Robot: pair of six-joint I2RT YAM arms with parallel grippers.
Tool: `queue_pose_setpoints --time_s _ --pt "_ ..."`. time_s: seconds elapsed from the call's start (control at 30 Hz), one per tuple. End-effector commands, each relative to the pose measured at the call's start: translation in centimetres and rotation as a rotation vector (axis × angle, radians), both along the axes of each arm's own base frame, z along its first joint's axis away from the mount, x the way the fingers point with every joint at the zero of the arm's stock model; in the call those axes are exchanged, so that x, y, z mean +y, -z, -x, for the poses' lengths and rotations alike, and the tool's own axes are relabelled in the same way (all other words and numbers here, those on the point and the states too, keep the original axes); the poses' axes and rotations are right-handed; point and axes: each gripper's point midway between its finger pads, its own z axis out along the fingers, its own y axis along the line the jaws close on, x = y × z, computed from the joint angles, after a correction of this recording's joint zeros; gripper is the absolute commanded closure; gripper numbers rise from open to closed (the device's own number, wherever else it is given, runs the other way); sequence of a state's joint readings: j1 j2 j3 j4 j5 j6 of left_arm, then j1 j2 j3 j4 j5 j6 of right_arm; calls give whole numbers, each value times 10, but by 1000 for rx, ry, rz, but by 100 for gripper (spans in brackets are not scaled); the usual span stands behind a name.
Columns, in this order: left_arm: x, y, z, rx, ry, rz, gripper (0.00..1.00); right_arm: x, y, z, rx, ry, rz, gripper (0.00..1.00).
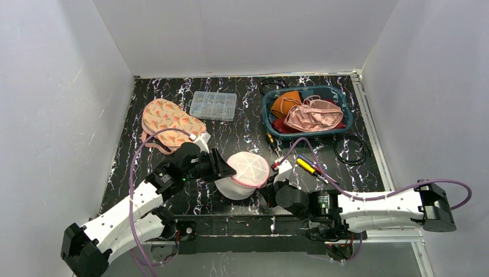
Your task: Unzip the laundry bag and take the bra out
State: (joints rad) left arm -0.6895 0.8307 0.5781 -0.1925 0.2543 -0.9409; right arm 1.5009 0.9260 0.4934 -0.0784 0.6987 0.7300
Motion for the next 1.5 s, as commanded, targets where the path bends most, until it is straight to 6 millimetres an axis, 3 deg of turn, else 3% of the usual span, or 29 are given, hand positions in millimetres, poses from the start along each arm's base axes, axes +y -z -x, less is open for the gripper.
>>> queue_pose_setpoints --time_s 0.0,0.1,0.23,0.53,0.77,0.97,1.07,1.2,1.47 --pt "11 -2 12 2 17 -16 49 12 -18 1 -14 -20 -73 99" --pt "22 -6 25 24 13 -32 37 27 -28 5 -7 -52 -114 99" --pt "34 -6 49 83 6 -12 32 48 -36 12 6 -105 -157 99" --pt "43 2 82 187 -35 122 29 95 -40 23 16 -198 -178 99" --pt "45 6 71 185 -99 100 29 123 -40 30 16 -261 -183 99" --pt "35 7 45 149 -132 61 32 124 -38 31 20 -269 -173 99" --pt "27 14 35 157 -114 15 37 118 -38 30 20 -261 -169 99" --pt "21 17 23 136 -116 -7 51 110 -38 28 20 -244 -165 99" --pt "26 24 18 121 -150 -31 89 96 -38 24 19 -213 -160 99"
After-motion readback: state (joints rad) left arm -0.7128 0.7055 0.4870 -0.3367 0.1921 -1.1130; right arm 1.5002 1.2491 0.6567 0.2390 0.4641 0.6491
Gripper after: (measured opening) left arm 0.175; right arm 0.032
